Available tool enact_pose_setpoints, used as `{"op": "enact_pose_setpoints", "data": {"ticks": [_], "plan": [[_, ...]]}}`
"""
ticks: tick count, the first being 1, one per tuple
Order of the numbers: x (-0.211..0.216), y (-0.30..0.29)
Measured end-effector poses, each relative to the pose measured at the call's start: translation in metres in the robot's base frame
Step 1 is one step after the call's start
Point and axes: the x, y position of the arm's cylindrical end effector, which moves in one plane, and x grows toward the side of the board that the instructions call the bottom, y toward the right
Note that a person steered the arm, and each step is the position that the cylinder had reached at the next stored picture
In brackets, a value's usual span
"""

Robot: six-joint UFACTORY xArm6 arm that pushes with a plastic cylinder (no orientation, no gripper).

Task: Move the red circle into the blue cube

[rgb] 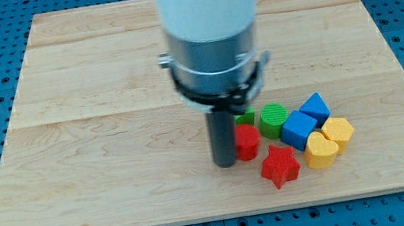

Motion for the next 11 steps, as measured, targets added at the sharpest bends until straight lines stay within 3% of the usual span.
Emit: {"op": "enact_pose_setpoints", "data": {"ticks": [4, 5, 8, 9, 10, 11], "plan": [[-0.017, -0.008], [-0.036, 0.009], [-0.034, 0.042], [-0.034, 0.035], [-0.033, -0.031], [-0.066, -0.074]]}}
